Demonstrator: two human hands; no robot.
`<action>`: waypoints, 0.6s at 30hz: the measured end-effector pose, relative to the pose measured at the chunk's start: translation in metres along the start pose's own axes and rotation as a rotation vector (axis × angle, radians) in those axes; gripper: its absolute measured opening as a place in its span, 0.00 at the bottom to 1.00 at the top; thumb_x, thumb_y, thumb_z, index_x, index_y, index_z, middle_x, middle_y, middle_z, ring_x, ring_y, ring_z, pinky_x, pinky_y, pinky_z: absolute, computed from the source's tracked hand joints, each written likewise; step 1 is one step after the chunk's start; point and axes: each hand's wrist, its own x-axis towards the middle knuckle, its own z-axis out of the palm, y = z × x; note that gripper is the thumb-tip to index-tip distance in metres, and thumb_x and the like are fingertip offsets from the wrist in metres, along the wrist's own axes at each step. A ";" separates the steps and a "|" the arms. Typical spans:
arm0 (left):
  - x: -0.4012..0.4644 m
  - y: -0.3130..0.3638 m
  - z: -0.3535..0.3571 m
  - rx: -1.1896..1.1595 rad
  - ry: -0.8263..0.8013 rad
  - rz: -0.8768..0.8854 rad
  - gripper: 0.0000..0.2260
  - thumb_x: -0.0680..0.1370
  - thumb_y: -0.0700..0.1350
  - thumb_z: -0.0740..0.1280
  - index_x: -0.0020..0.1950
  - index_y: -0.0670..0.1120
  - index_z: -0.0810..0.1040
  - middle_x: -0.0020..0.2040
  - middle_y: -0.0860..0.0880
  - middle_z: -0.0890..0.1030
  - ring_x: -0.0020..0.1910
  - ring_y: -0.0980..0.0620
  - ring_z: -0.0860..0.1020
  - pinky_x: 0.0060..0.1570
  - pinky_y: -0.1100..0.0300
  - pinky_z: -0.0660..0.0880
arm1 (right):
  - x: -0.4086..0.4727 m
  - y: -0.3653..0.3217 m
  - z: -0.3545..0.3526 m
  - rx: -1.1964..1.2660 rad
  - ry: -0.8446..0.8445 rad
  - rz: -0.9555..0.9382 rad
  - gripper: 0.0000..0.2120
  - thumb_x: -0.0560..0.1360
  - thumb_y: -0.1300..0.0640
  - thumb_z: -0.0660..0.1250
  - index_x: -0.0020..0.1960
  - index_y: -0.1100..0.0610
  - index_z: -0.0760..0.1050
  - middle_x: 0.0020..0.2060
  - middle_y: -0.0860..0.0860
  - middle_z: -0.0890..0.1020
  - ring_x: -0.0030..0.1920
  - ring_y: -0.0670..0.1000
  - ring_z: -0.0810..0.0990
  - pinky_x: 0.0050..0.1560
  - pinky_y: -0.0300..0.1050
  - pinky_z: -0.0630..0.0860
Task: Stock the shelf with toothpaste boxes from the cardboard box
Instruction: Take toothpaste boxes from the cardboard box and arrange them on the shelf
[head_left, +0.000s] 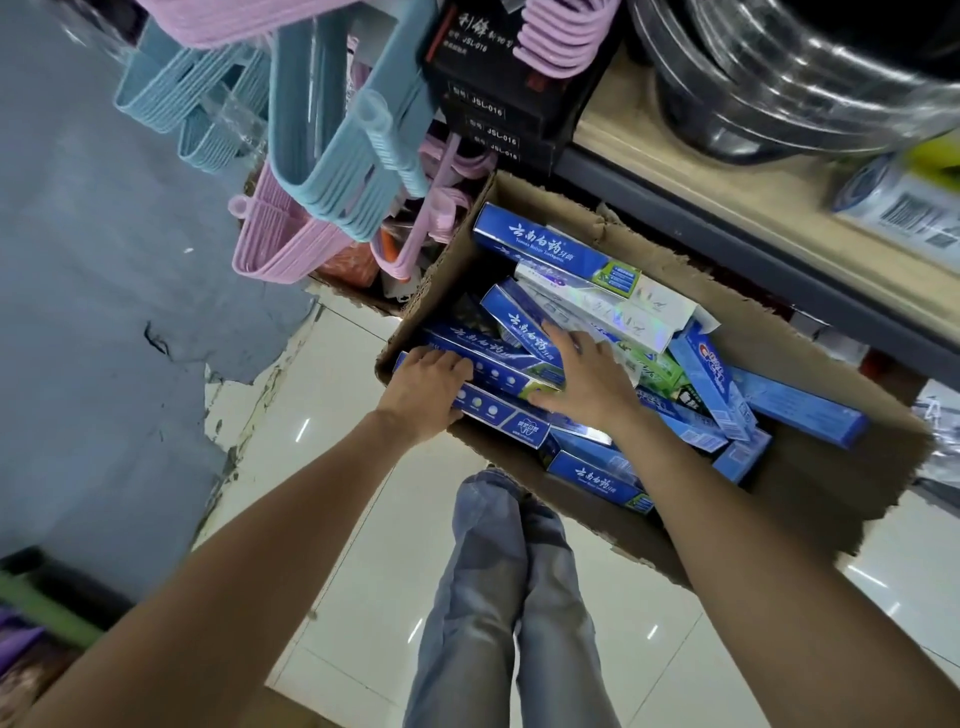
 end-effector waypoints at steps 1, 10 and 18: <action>0.001 -0.001 -0.001 -0.023 -0.011 0.018 0.22 0.75 0.53 0.68 0.66 0.49 0.67 0.68 0.50 0.72 0.68 0.51 0.68 0.71 0.57 0.56 | 0.002 0.001 -0.001 0.101 -0.006 0.025 0.38 0.75 0.38 0.62 0.77 0.48 0.48 0.72 0.56 0.60 0.69 0.63 0.61 0.62 0.58 0.69; -0.001 -0.005 -0.014 -0.085 -0.030 0.105 0.20 0.72 0.55 0.69 0.59 0.49 0.68 0.61 0.53 0.77 0.61 0.52 0.74 0.67 0.58 0.62 | 0.038 -0.025 -0.005 -0.007 0.101 0.169 0.34 0.75 0.38 0.62 0.73 0.55 0.56 0.67 0.64 0.62 0.67 0.63 0.61 0.65 0.54 0.63; -0.003 -0.007 -0.020 0.014 -0.092 0.086 0.25 0.73 0.57 0.69 0.64 0.51 0.63 0.67 0.51 0.73 0.65 0.50 0.71 0.69 0.55 0.60 | 0.031 -0.019 0.001 0.011 0.193 0.225 0.31 0.75 0.44 0.66 0.70 0.60 0.61 0.66 0.59 0.66 0.67 0.59 0.64 0.62 0.55 0.69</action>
